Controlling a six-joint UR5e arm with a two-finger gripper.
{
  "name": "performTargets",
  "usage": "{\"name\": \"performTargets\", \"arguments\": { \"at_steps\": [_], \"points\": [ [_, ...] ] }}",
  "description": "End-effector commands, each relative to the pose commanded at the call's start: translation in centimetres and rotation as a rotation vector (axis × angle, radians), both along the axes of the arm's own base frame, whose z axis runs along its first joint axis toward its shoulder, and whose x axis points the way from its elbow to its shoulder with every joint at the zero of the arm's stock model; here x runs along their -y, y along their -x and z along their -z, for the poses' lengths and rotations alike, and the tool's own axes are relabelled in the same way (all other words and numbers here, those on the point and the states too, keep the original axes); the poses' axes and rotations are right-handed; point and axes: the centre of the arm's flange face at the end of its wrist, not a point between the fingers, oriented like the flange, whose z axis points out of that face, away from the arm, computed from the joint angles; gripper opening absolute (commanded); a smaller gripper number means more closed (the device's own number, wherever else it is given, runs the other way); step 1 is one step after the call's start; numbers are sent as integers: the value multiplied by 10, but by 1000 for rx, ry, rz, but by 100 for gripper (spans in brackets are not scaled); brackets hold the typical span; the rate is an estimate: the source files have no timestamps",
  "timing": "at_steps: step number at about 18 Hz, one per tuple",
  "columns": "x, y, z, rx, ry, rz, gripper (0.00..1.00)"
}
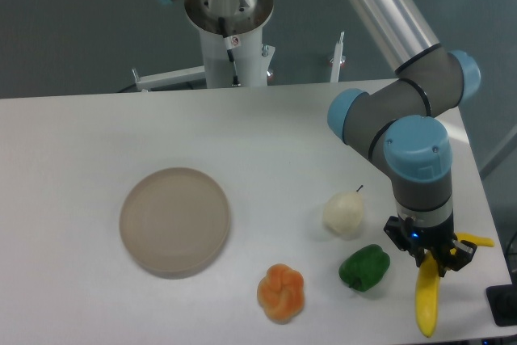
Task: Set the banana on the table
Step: 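Hold the yellow banana in the gripper beside the green pepper, then lift the banana and carry it past the pear toward the plate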
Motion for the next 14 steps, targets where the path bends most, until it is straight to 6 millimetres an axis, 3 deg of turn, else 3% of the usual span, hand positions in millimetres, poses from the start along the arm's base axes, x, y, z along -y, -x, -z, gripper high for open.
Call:
{"name": "performTargets", "arguments": {
  "at_steps": [7,10,14],
  "points": [
    [9,4,-5,0,-2,-12,32],
    [18,-4,-6,11,6,-13,32],
    [34,-22,-24,12,12,-12,32]
  ]
}}
